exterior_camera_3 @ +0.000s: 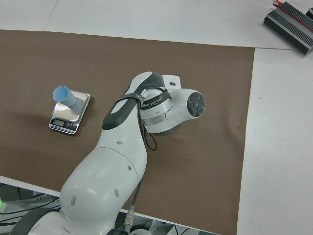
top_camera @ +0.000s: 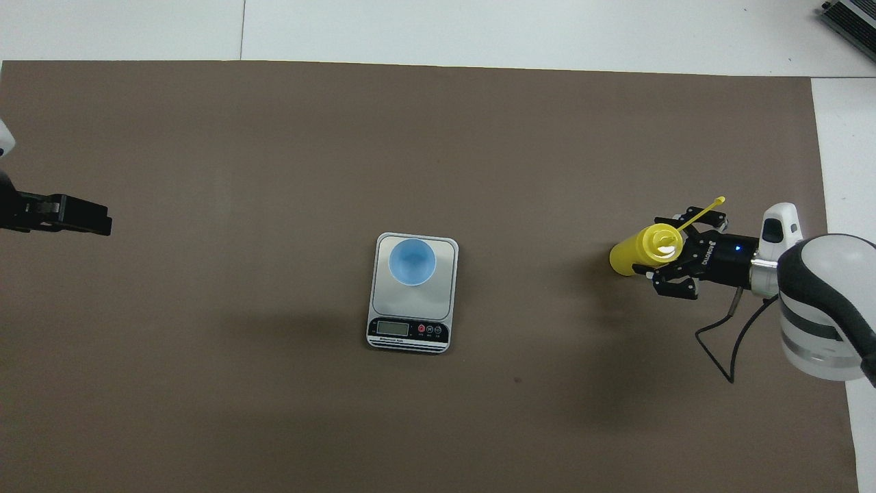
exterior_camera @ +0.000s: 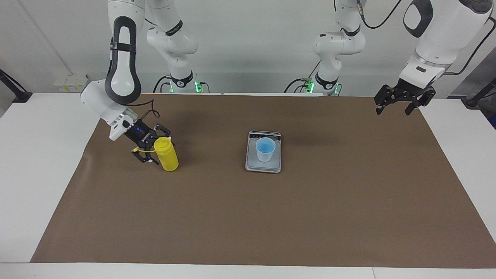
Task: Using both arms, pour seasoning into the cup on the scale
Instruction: 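Open the right gripper and pull it back from the bottle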
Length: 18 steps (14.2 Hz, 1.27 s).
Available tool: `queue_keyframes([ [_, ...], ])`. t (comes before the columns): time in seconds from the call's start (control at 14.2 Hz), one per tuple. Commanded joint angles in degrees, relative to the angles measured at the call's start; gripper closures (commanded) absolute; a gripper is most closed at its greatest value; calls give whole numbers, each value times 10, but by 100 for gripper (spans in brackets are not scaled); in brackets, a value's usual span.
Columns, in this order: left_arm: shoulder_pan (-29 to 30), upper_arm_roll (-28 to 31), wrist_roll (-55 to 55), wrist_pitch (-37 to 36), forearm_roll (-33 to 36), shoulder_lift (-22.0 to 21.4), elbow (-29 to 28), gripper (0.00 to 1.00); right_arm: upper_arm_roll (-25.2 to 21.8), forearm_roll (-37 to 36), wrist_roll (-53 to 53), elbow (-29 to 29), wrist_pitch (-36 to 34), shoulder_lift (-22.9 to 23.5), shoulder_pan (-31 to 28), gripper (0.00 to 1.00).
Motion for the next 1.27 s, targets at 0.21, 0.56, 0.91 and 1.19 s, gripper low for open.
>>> queue_keyframes([
  [0.21,5,0,4,3,-8,-17,-19,0,0,-44,-12,3,-46,-12,-44,0],
  [0.56,4,0,4,3,-8,-17,-19,0,-1,-181,-11,36,-68,-20,-88,0],
  [0.91,5,0,4,3,-8,-17,-19,0,-1,-302,63,80,-78,-52,-98,0],
  [1.19,5,0,4,3,-8,-17,-19,0,6,-370,210,80,-86,-93,-56,0],
])
